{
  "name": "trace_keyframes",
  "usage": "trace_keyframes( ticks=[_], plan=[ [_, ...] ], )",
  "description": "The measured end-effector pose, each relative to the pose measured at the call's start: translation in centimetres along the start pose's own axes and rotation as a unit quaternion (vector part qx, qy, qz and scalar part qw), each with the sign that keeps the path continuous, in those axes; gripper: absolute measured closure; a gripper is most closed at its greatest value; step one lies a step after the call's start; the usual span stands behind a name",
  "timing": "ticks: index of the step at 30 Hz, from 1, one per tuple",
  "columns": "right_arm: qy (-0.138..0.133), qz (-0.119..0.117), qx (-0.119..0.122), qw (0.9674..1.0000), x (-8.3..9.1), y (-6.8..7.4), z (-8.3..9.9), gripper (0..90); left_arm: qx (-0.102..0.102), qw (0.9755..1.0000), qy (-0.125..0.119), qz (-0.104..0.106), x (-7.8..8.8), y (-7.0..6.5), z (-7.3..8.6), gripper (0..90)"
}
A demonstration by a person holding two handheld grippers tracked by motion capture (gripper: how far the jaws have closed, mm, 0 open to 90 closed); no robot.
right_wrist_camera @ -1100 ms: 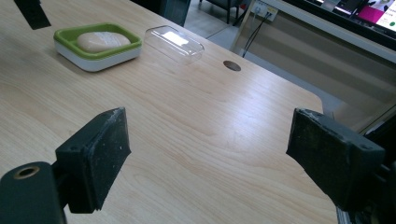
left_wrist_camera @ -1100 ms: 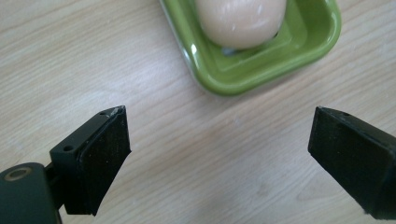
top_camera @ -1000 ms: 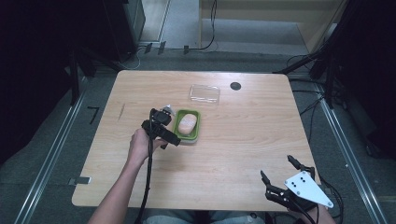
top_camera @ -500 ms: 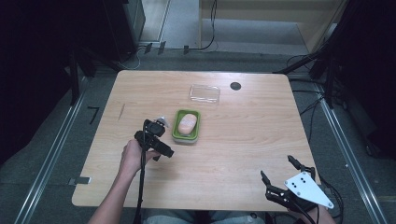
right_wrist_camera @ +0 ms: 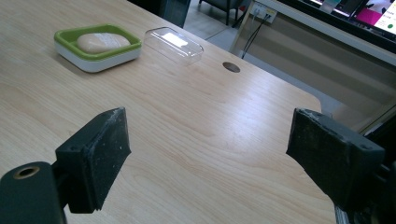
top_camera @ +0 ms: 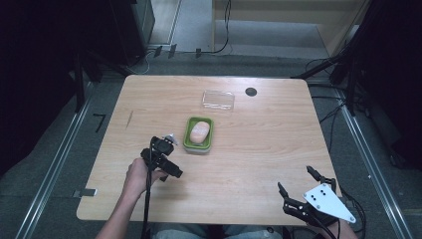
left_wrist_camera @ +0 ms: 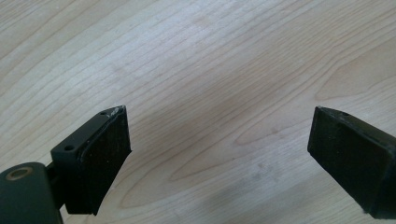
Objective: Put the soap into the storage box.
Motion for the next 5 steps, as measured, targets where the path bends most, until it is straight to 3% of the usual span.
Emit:
trace_keyframes(
  ticks=[5],
  plan=[
    [0.001,0.0,-0.002,1.0,-0.08,-0.02,0.03,13.1,-0.003,1.0,0.005,-0.001,-0.49,0.02,0.02,6.3]
  ],
)
Point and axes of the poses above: each handheld gripper's, and its own axes: x roughly backward along the jaws, z roughly out of its underside, y roughly to its left, the point moved 5 cm from there along -x, roughly forward along the jaws, and after that the axes turned 13 degrees about -z, right-handed, at the moved point
